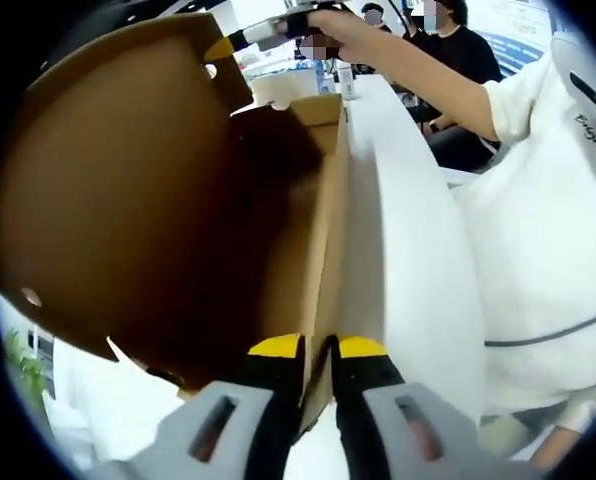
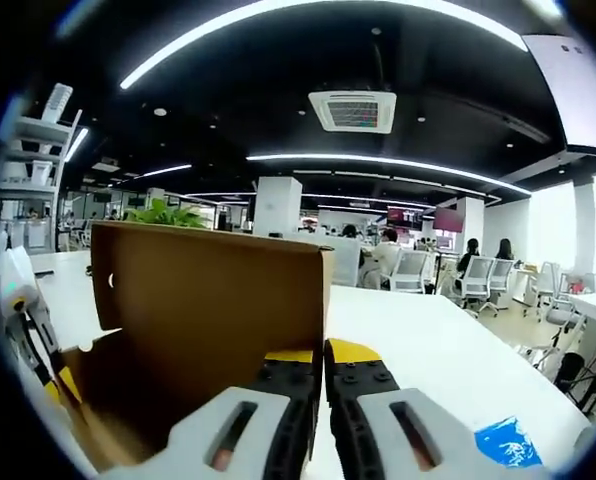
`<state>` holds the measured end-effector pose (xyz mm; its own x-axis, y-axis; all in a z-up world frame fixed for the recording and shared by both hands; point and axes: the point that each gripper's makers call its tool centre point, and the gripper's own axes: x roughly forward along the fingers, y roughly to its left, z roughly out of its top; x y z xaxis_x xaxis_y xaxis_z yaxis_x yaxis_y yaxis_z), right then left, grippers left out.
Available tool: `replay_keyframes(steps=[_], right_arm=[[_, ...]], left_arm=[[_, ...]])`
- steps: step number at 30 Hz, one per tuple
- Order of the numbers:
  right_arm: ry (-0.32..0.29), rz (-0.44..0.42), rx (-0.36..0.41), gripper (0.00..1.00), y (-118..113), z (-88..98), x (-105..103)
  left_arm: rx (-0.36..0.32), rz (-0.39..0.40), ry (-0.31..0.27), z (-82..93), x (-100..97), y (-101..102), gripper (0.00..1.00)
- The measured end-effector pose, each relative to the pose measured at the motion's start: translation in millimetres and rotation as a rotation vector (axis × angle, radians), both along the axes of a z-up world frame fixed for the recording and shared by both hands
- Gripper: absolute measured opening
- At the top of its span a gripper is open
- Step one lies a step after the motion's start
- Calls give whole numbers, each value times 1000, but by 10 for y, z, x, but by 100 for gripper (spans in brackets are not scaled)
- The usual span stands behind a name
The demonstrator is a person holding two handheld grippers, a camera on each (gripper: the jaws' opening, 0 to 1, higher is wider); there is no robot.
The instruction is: Operate the shoe box by opening the lid, removing the specified soft item, and placing it in the target area until the item is outside and the box remains undamaged.
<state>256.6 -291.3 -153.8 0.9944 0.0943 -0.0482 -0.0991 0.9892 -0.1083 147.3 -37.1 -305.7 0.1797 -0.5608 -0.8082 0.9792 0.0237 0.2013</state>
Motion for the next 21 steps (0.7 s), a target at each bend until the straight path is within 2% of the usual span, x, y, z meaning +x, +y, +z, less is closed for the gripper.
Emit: replay_keyframes(steps=[8,10,14,17,20,21], right_arm=[[-11,-7,3,0,13,-31,-21],[-13,-3,10,0,11,-31,-47],[-8,-9,-8,0,21,-33,-45],[-11,-8,-12,0,20,-33,-43],[-16,-7,-13,0,19,-36,-50],[-17,-6,-10,0,24,-38,-53]], left_arm=[[-13,10,-27,3,51,-29,12],[-36,-28,-69,16,39,-44,12],[-143,-13,-54,88,48,-87,13],[-180,-11,-59,110,51,-88,14],[-193,-39,-105,115,41,-100,15],[-218,-15,-108,139,69,-110,16]])
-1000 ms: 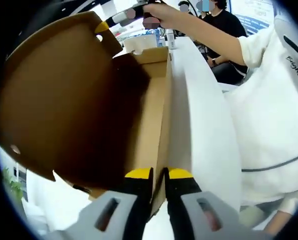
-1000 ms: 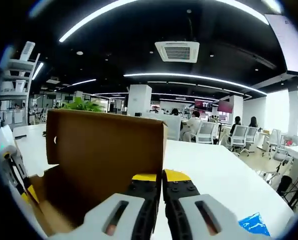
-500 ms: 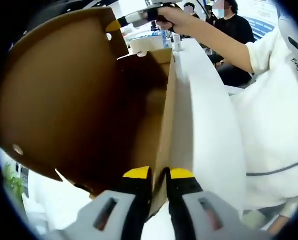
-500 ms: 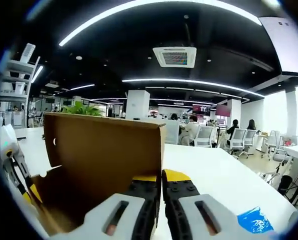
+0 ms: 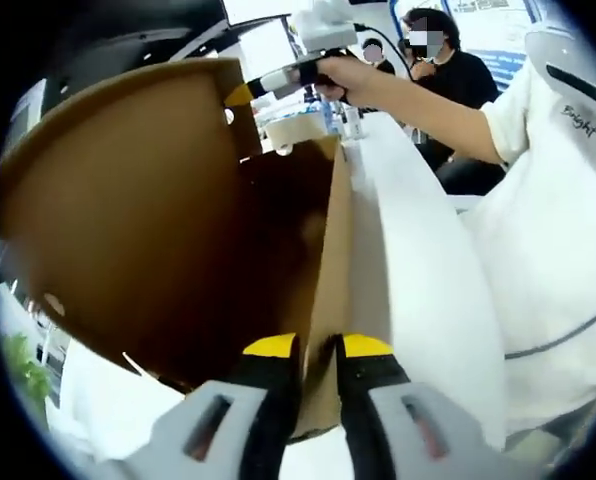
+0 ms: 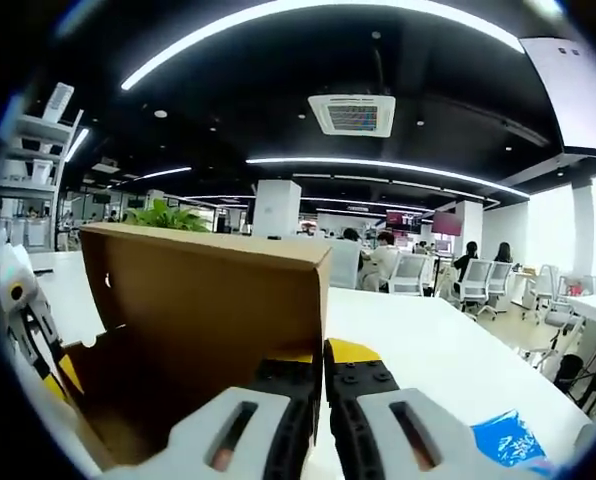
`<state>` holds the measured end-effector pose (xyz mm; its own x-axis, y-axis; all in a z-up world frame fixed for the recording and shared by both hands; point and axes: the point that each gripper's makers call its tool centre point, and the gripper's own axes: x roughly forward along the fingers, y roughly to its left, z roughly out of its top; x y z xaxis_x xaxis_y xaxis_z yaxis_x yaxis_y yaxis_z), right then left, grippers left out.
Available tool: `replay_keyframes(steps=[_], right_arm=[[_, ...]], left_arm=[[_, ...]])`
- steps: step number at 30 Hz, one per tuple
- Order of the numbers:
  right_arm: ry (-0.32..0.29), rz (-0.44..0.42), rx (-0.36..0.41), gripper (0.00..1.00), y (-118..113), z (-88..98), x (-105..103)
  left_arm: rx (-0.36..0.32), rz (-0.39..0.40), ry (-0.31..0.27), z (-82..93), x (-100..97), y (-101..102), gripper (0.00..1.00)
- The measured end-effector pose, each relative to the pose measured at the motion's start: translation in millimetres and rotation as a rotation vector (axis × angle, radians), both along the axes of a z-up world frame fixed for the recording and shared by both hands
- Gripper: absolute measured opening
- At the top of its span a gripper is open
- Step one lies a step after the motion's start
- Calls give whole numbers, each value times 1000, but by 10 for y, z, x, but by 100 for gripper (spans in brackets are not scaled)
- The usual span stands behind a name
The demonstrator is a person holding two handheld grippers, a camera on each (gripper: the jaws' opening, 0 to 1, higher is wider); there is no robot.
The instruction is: Operate the shoe box by opening the lid, removing the specified soft item, and placing it in the target area until the item is outside and the box remains undamaged.
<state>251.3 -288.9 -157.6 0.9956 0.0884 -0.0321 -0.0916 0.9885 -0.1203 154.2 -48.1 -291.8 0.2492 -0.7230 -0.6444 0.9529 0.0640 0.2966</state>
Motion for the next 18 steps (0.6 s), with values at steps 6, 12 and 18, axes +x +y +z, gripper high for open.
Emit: replay_keyframes(steps=[6,12,18], right_arm=[[-9,-27,-41,0,6,-2,-15],[-10,-24,-34,0,2,-6,-34],[-16,-35,-45,0,5,-4,-34]], left_arm=[[-168,73,7,103,53,-30,21],[-282,96,80,211,21,-58,21],[-450,115,148,416,6,-66,27]])
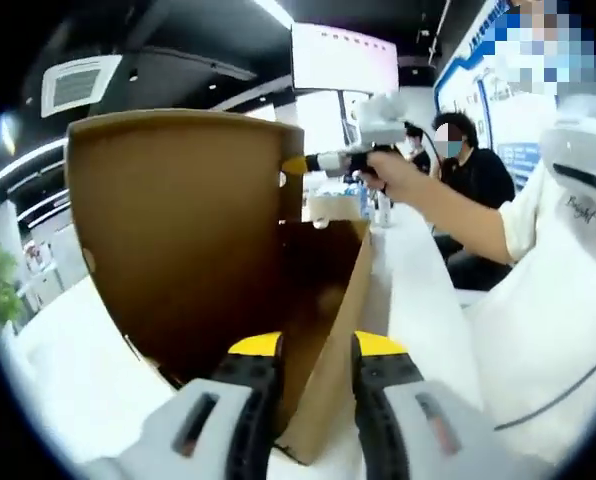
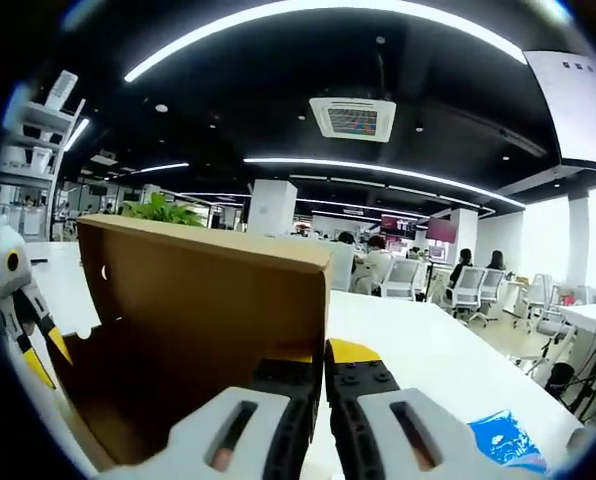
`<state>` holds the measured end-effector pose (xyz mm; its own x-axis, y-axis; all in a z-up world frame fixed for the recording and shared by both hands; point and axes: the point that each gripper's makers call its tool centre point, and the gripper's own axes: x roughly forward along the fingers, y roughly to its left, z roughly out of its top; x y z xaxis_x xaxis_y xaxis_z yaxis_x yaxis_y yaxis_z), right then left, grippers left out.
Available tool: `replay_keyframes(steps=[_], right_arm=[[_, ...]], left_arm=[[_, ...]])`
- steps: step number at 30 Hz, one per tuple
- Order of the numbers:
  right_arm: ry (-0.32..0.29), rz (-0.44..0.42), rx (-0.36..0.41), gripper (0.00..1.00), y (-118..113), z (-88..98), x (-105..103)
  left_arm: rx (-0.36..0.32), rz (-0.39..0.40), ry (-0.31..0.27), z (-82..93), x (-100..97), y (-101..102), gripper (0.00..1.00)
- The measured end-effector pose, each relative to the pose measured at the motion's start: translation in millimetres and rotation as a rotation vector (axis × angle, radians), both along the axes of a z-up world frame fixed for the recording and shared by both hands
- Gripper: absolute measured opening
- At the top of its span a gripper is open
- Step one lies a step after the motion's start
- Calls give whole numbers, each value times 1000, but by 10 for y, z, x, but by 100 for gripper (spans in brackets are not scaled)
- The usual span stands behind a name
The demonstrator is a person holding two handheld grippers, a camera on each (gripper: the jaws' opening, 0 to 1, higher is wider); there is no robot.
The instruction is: Operate the shoe box by opening the lid, removing the specified soft item, and placing it in the target area until the item is outside and the box remains undamaged.
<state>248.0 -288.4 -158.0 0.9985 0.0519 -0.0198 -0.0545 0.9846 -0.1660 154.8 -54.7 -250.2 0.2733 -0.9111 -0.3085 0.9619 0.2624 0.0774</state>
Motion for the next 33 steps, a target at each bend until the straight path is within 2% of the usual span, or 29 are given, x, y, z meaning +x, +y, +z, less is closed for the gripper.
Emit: replay_keyframes(steps=[1,3,4,6,8,10,13,15,18,19,21,23,26,30,33], right_arm=[[-1,-1,-2,0,-1,-1,-1],[-5,-4,-7,0,-1,-4,-5],[-8,-10,-22,0,-1,-7,-7],[-11,-20,-41,0,11,-11,-12],[-10,-22,-35,0,4,-7,-16],[-6,-17,-27,0,-2,-7,-18],[-6,-18,-29,0,1,-9,-24],[-8,-20,-37,0,3,-14,-28],[-14,-30,-66,0,10,-20,-41],[-15,-32,-72,0,12,-23,-40],[-17,-34,-71,0,5,-19,-41],[-16,-32,-68,0,6,-23,-50],[-14,-30,-68,0,8,-26,-61],[-20,-30,-73,0,10,-33,-71],[-25,-40,-93,0,19,-41,-86]], left_arm=[[-6,5,2,10,9,20,27],[-47,41,51,41,42,33,27],[-107,69,86,106,60,24,29],[-196,43,128,188,11,-32,37],[-239,82,153,241,19,-33,43],[-288,155,169,334,117,9,43],[-297,204,210,353,168,52,45],[-341,247,227,430,216,102,46],[-334,247,244,450,187,147,47],[-309,261,234,407,193,170,49],[-315,275,231,377,188,192,58],[-339,291,240,386,195,210,74],[-376,333,287,397,237,270,76],[-367,377,222,415,308,358,75],[-410,374,225,506,294,405,76]])
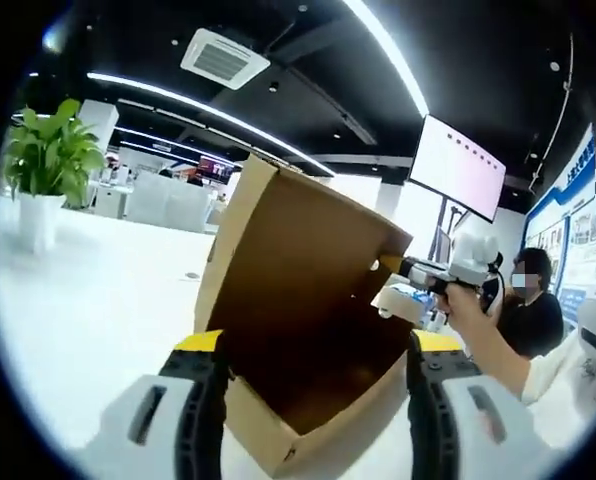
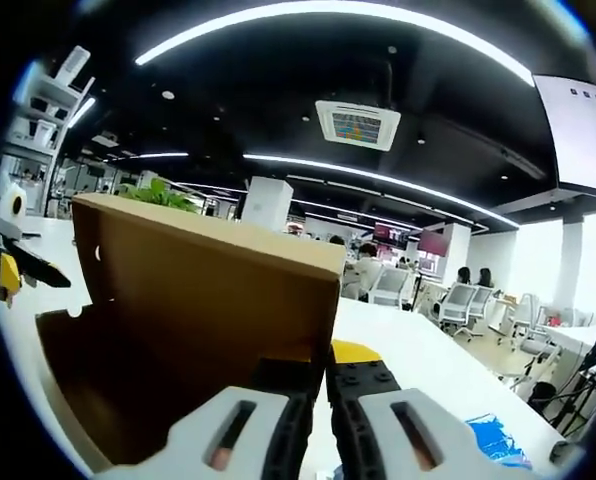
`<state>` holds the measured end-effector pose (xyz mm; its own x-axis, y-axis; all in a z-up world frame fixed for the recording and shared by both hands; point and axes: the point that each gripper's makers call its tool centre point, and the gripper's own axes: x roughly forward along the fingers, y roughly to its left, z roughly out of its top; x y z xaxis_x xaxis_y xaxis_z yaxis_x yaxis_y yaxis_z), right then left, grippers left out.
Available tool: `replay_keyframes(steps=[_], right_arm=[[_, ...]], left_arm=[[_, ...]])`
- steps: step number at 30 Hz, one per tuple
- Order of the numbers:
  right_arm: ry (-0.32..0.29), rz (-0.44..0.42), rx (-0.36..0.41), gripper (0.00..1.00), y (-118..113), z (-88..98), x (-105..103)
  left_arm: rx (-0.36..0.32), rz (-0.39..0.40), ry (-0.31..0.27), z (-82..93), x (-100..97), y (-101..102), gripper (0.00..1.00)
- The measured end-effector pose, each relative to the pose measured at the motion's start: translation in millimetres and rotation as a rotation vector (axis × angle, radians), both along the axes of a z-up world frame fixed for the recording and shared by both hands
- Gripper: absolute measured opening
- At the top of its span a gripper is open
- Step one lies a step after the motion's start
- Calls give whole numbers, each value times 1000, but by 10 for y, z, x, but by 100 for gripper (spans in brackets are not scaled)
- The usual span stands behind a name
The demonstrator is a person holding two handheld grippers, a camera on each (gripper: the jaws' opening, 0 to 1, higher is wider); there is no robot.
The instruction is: Operate the shoe box by opening the lid, removing the specified soft item, and placing it in the target area until the item is outside and the box remains undamaged.
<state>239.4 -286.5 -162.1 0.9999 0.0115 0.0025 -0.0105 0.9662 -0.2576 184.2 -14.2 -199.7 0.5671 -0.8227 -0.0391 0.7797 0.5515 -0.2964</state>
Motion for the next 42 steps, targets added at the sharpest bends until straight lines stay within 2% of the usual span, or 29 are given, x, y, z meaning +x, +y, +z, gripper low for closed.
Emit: replay_keyframes(steps=[2,5,7,8,9,10,12,14,16,18,22,25,27,29,33,37,39,42], right_arm=[[-11,-16,-24,1,7,-9,-28],[-15,-18,-37,1,10,-31,-56],[-13,-9,-17,1,11,-37,-63],[-14,-10,-19,1,15,-45,-70],[-16,-12,-24,1,23,-58,-89],[-17,-13,-27,1,23,-63,-95],[-17,-9,-23,0,23,-66,-96],[-20,-10,-25,1,25,-67,-98],[-35,-19,-41,1,32,-72,-106],[-42,-21,-48,1,33,-93,-114],[-35,-13,-29,1,38,-112,-136],[-32,-8,-23,0,51,-130,-157],[-33,-7,-26,0,65,-159,-183],[-33,-7,-29,0,68,-178,-203],[-40,-6,-31,0,64,-192,-213],[-49,-10,-37,1,73,-196,-232],[-58,-12,-42,1,74,-205,-240],[-67,-15,-43,1,77,-220,-260]], left_arm=[[-10,-2,4,21,-18,59,82],[-43,-3,37,73,-33,162,80],[-58,3,26,149,-48,165,79],[-53,6,16,172,-45,170,78],[12,-3,-6,148,-43,183,74],[23,5,-7,153,-30,198,71],[-1,16,-12,207,-15,238,71],[-35,-6,13,236,-55,238,73],[-23,8,-5,234,-52,223,78],[39,21,-36,192,-46,209,76],[-13,1,-29,252,-93,164,70],[-47,38,-35,321,-53,192,69],[-9,40,-53,309,-44,192,66],[29,36,-31,246,-37,203,65],[-9,56,-7,252,3,279,68],[23,54,-23,228,-11,252,67],[30,51,-18,207,-21,222,65],[-2,56,-12,238,-17,221,58]])
